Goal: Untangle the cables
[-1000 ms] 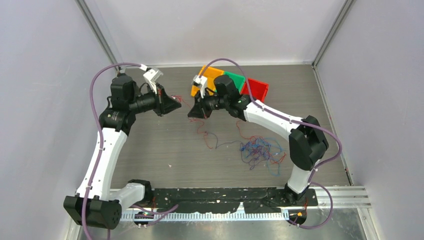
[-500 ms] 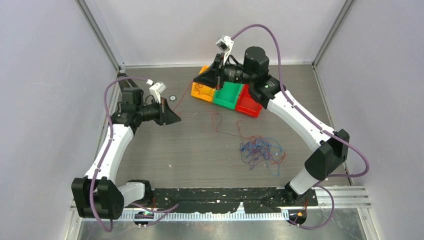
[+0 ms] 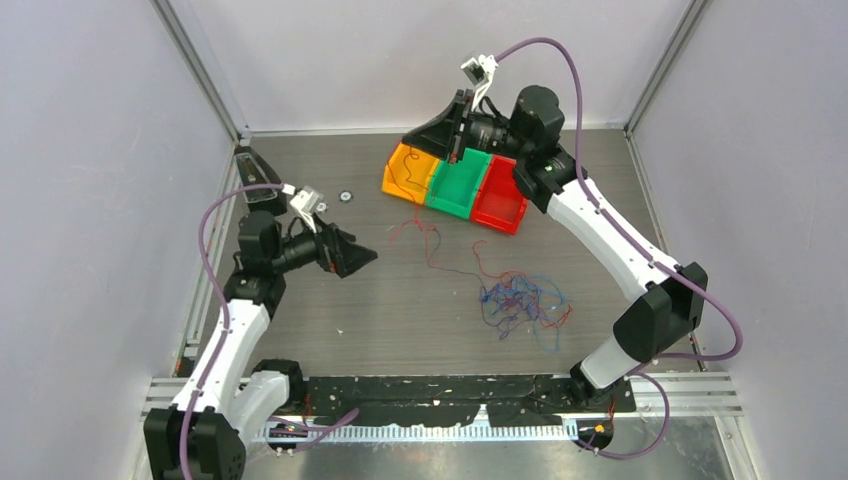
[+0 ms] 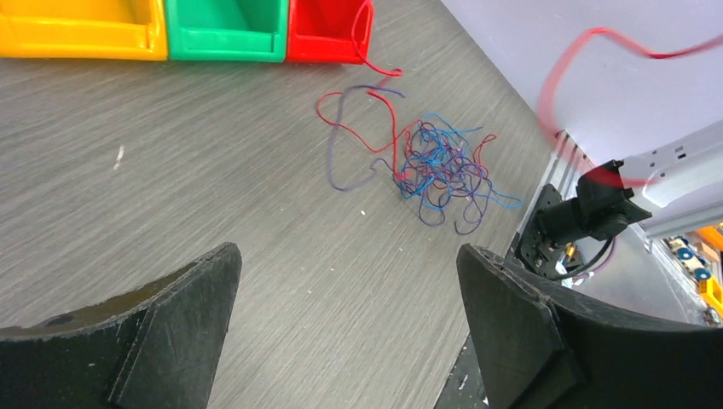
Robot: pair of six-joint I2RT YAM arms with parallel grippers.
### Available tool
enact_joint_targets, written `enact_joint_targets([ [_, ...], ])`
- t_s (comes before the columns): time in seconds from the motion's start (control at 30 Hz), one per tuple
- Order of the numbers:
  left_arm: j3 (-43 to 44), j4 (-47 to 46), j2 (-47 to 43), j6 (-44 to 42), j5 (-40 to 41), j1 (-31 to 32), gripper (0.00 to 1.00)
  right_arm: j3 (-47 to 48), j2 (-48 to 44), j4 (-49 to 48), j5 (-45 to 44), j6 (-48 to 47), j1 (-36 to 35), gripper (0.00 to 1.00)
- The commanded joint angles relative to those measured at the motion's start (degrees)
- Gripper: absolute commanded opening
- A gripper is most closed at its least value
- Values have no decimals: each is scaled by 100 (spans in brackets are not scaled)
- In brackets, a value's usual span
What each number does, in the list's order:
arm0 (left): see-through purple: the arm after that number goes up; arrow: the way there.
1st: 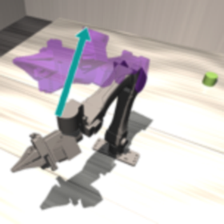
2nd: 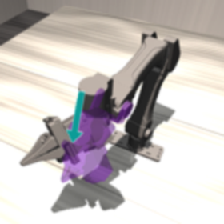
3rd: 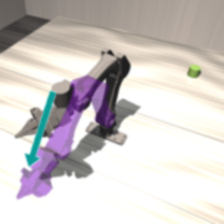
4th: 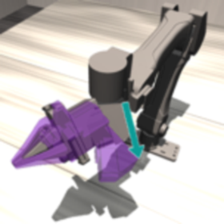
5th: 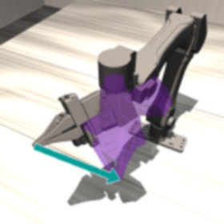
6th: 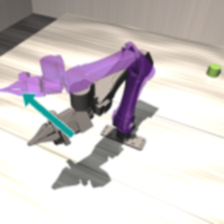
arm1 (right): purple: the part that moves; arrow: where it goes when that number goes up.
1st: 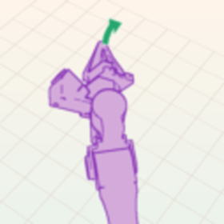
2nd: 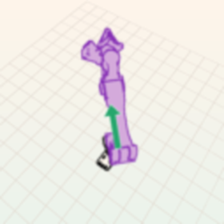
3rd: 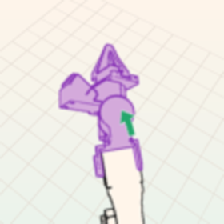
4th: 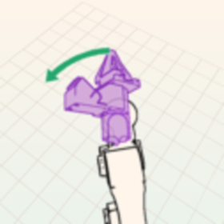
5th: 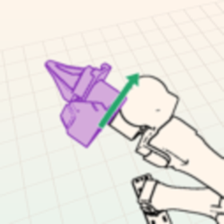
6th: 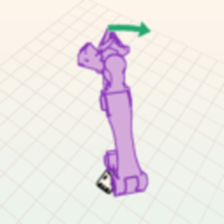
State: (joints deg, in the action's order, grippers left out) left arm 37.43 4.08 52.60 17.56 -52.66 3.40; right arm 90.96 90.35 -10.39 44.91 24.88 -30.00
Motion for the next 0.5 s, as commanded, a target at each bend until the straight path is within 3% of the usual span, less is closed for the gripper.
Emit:
enact_joint_targets([
  [0.0,-451,-1512,-101,509,284,367,100,-136,-338,-410,0,261,-41,5],
  [0.27,-684,-2660,688,423,716,1368,100,-122,-421,-748,132,806,-45,5],
  [0.47,-723,-3576,1436,-494,879,1928,100,207,-453,-1100,420,1379,-40,5],
])
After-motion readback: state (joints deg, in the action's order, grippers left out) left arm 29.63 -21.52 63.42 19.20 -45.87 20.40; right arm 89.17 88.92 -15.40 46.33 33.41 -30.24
